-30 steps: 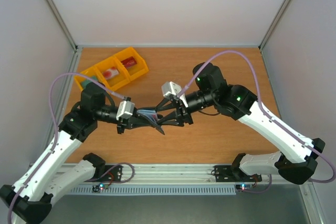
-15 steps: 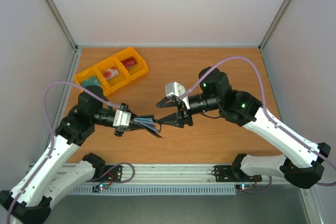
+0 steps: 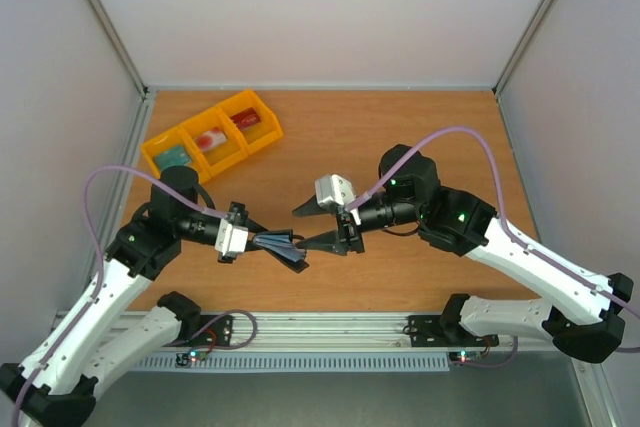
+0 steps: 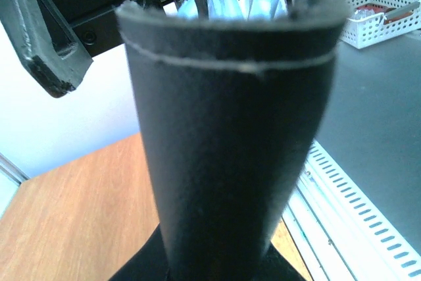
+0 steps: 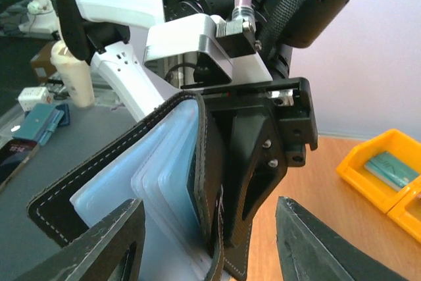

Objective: Take the credit cards out of the card holder

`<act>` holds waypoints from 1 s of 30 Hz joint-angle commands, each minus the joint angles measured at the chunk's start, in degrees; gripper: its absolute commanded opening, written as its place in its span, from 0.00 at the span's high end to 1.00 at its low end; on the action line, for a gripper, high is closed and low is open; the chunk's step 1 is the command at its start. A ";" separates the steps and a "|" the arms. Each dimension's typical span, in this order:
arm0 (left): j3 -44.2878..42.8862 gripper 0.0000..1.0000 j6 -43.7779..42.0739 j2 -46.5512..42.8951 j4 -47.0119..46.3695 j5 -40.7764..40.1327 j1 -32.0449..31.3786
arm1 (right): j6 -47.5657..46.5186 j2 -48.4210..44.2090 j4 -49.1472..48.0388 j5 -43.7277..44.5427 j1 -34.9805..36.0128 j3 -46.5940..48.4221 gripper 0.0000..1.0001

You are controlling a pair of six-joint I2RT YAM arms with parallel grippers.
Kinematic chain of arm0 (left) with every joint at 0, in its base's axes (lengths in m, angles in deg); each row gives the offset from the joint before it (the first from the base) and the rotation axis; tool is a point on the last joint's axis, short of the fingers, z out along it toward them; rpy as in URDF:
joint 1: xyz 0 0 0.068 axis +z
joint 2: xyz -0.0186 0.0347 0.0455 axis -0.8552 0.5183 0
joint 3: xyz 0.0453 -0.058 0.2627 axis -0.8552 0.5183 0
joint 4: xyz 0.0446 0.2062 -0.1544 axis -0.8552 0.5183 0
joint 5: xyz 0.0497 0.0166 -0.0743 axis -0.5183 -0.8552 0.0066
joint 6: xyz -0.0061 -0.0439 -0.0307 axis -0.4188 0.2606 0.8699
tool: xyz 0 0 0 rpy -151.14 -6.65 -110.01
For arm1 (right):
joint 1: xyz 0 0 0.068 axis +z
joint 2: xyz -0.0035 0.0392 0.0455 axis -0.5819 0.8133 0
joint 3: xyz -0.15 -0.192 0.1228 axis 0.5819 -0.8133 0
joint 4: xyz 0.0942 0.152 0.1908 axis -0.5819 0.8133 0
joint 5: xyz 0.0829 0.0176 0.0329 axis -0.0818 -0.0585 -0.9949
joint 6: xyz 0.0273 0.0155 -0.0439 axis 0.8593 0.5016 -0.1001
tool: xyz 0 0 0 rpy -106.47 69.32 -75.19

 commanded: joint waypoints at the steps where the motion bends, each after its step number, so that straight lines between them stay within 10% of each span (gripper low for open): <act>1: 1.17 1.00 -4.33 -1.37 -2.98 0.30 -0.58 | -2.40 -0.53 -4.60 3.77 2.21 -1.08 0.44; 21: 2.37 1.00 1.88 -1.52 -7.92 -2.33 -0.58 | -7.63 1.50 2.56 -0.30 3.47 0.46 0.28; 30: 2.97 1.00 2.61 -1.63 -9.24 -2.27 -0.58 | -7.10 0.58 3.64 4.52 3.46 0.19 0.36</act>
